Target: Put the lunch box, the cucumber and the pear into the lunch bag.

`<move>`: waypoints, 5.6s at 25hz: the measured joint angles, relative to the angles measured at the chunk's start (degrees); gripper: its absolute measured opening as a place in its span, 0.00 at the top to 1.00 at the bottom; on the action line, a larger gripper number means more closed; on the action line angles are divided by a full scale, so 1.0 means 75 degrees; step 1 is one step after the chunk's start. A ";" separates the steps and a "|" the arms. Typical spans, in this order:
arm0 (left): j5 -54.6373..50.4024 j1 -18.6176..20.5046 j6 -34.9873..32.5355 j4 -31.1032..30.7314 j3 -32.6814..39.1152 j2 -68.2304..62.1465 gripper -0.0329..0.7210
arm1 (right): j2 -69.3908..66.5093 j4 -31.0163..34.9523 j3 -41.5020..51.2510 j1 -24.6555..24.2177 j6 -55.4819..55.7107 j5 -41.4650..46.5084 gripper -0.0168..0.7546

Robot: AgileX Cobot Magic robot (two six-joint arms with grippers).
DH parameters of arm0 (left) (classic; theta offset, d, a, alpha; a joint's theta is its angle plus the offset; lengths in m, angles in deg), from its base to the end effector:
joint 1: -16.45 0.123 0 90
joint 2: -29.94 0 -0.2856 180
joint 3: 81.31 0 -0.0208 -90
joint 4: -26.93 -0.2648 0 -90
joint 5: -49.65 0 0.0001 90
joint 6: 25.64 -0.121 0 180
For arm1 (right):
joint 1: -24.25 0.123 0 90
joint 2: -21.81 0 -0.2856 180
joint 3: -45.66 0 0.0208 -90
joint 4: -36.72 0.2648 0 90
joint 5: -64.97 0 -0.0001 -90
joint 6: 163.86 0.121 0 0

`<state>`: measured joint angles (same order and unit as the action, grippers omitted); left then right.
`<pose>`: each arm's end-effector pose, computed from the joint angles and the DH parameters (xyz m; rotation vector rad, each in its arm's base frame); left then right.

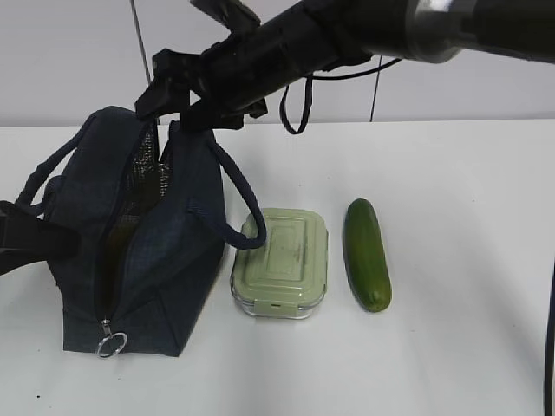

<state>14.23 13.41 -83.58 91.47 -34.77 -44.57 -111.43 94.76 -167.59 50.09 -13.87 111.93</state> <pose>0.2265 -0.0755 0.2028 0.2802 2.3432 -0.7000 0.4471 0.3000 0.2452 -0.5439 2.2760 1.1480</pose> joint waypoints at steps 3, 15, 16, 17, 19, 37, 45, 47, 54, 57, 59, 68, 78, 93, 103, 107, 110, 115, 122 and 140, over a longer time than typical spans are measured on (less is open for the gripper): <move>0.0000 0.0000 0.0000 -0.0008 0.0000 0.0000 0.98 | 0.0243 -0.0306 -0.0249 -0.0296 0.0000 0.0412 0.29; -0.0002 0.0000 0.0000 -0.0014 0.0000 0.0000 0.98 | 0.1125 -0.4781 -0.0559 -0.1682 0.2612 0.3111 0.32; -0.0002 0.0000 0.0000 -0.0014 0.0000 0.0000 0.98 | 0.1125 -0.5120 -0.0523 -0.1682 0.2819 0.3123 0.32; -0.0009 0.0000 0.0000 -0.0014 0.0000 0.0000 0.98 | 0.1125 -0.5364 -0.0456 -0.1682 0.2962 0.3137 0.32; -0.0009 0.0000 0.0000 -0.0014 0.0000 0.0000 0.98 | 0.1095 -0.5698 -0.0325 -0.1682 0.3123 0.3142 0.32; -0.0019 0.0000 0.0000 -0.0014 0.0000 0.0000 0.98 | 0.0364 -0.6251 0.0983 -0.1639 0.3870 0.3148 0.32; -0.0107 0.0000 0.0000 -0.0014 0.0000 0.0000 0.98 | -0.0625 -0.6366 0.1012 -0.1340 0.3883 0.3063 0.27; -0.0161 0.0000 0.0000 -0.0014 0.0000 0.0000 0.98 | -0.0789 -0.6416 0.1012 -0.1307 0.4003 0.3058 0.26; -0.0169 0.0000 0.0000 -0.0014 0.0000 0.0000 0.98 | -0.0875 -0.6616 0.0898 -0.1294 0.4113 0.3045 0.40; -0.0172 0.0000 0.0000 -0.0014 0.0000 0.0000 0.98 | -0.0875 -0.6630 0.0701 -0.1294 0.4113 0.3045 0.43; -0.0172 0.0000 0.0000 -0.0014 0.0000 0.0000 0.98 | -0.0875 -0.6630 0.0558 -0.1294 0.4078 0.3045 0.43; -0.0172 0.0000 0.0000 -0.0014 0.0000 0.0000 0.98 | -0.0061 -0.6640 -0.0094 -0.1294 0.3819 0.3045 0.43; -0.0172 0.0000 0.0000 -0.0014 0.0000 0.0000 0.98 | 0.0821 -0.4599 -0.0663 -0.1279 0.3224 0.3178 0.43; -0.0178 0.0000 0.0000 -0.0014 0.0000 0.0000 0.98 | 0.0870 -0.2160 -0.0664 0.0183 0.1878 0.3178 0.43; -0.0196 0.0000 0.0000 -0.0014 0.0000 0.0000 0.98 | 0.0191 -0.0794 -0.0664 0.0334 0.1683 0.2626 0.43; -0.0199 0.0000 0.0000 -0.0014 0.0000 0.0000 0.98 | -0.0364 -0.0138 -0.0664 0.0334 0.1683 0.2414 0.42; -0.0199 0.0000 0.0000 -0.0014 0.0000 0.0000 0.98 | -0.0722 0.0237 -0.0664 0.0334 0.1683 0.2168 0.39; -0.0239 0.0000 0.0000 -0.0014 0.0000 0.0000 0.98 | -0.0996 0.0291 -0.0664 0.0334 0.1683 0.2024 0.33; -0.0316 0.0000 0.0000 -0.0014 0.0000 0.0000 0.98 | -0.1007 0.0407 -0.0664 0.0334 0.1769 0.1983 0.21; -0.0347 0.0000 0.0000 -0.0014 0.0000 0.0000 0.98 | -0.1065 -0.0507 -0.2389 -0.0091 0.2474 0.3044 0.21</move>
<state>11.63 13.41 -83.58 91.36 -34.77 -44.57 -119.42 90.95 -185.51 49.41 4.68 134.75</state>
